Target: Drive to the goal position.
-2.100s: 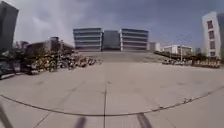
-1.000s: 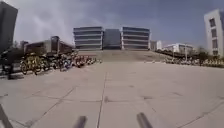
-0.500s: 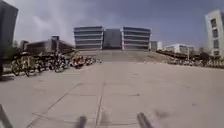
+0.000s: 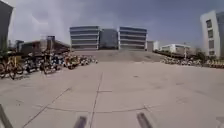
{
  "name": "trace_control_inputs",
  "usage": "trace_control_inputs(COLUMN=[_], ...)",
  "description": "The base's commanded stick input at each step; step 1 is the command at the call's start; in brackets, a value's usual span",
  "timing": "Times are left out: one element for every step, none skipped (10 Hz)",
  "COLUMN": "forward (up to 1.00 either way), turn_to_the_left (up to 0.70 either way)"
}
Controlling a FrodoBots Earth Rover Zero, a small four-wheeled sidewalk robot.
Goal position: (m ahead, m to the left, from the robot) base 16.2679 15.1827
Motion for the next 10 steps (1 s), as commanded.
trace_control_inputs(forward=[1.0, 1.0, 1.0, 1.0, 1.0, 1.0, 1.0, 1.0, 1.0, 1.0], turn_to_the_left=[0.0, 0.0, 0.0, 0.0, 0.0, 0.0, 0.0, 0.0, 0.0, 0.0])
